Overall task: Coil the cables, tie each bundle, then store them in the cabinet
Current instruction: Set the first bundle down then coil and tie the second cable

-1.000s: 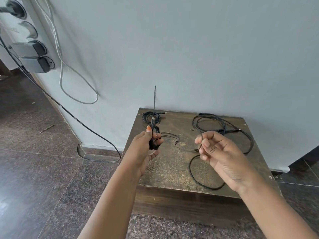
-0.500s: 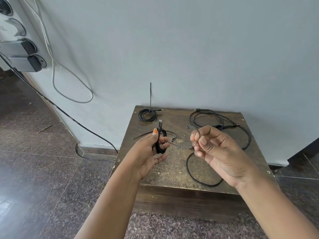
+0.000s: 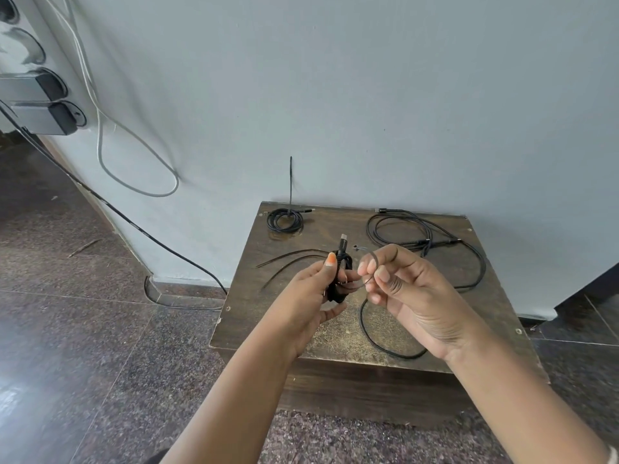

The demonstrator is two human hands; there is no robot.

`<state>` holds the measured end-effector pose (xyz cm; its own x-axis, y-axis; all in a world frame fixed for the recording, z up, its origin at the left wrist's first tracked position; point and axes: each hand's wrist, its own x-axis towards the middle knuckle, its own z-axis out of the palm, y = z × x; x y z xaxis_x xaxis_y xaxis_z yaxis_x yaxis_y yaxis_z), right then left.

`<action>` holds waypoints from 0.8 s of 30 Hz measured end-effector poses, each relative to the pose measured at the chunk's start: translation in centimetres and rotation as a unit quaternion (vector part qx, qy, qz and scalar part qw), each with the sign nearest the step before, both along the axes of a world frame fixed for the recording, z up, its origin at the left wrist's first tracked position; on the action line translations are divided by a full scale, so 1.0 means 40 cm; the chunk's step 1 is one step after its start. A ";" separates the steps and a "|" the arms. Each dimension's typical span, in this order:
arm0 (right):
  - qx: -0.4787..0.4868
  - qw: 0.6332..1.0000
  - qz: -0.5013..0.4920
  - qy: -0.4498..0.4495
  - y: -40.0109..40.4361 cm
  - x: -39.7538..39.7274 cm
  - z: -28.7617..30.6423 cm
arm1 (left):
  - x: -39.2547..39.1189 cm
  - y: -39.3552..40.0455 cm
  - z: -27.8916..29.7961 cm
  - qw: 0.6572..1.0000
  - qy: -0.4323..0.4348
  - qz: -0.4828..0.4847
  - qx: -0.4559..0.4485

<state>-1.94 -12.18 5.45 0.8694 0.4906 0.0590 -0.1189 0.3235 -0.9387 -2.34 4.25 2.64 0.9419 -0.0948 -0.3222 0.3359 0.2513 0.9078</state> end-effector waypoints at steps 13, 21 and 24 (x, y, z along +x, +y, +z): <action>-0.276 0.932 -0.185 -0.141 -0.043 0.044 -0.020 | -0.006 0.003 -0.022 0.812 -0.209 -0.039 0.544; -0.339 0.904 -0.175 -0.192 -0.036 0.042 -0.035 | -0.026 -0.038 -0.029 0.696 -0.245 -0.126 0.663; -0.264 0.943 -0.164 -0.117 -0.021 0.037 -0.034 | -0.036 -0.047 -0.030 0.676 -0.264 -0.144 0.673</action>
<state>-0.46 -13.01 4.09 0.9730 0.2122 0.0913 0.1371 -0.2124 -0.9675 -3.78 2.37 1.45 0.9642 -0.2547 0.0745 -0.2653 -0.9279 0.2619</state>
